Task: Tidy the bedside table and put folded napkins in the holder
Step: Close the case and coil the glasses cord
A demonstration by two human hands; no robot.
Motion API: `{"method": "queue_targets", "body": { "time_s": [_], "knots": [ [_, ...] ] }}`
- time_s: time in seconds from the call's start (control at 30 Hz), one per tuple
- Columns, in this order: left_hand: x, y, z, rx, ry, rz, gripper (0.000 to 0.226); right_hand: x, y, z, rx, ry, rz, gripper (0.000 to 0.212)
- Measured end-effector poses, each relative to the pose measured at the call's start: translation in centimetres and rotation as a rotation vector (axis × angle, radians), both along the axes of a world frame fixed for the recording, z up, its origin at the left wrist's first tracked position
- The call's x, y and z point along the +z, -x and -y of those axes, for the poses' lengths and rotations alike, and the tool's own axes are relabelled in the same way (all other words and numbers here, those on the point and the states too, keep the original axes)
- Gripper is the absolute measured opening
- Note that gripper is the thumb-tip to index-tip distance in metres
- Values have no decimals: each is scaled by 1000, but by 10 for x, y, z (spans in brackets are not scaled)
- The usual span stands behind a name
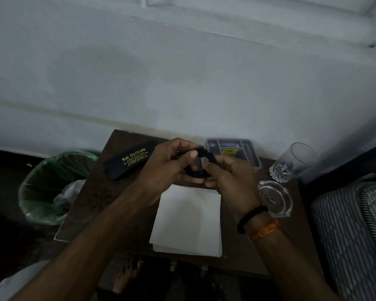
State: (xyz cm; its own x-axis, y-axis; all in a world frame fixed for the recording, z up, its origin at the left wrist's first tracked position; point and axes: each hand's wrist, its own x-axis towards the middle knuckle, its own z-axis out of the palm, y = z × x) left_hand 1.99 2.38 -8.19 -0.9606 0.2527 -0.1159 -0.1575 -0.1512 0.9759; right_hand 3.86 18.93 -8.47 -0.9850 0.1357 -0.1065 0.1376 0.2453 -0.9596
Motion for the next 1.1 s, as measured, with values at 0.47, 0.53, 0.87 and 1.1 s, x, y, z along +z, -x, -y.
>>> {"method": "queue_targets", "body": {
  "time_s": [0.47,0.53,0.87,1.1],
  "knots": [
    [-7,4,9,-223,258,-139,33,-4,1,9,-144,375,115,18],
    [-8,4,8,-230,331,-203,36,0,0,8,-148,420,138,20],
    [-10,1,0,-237,450,-273,26,2,1,11,-160,425,38,22],
    [-14,2,3,-151,384,-230,54,-1,-1,8,9,-91,-178,37]
  ]
}}
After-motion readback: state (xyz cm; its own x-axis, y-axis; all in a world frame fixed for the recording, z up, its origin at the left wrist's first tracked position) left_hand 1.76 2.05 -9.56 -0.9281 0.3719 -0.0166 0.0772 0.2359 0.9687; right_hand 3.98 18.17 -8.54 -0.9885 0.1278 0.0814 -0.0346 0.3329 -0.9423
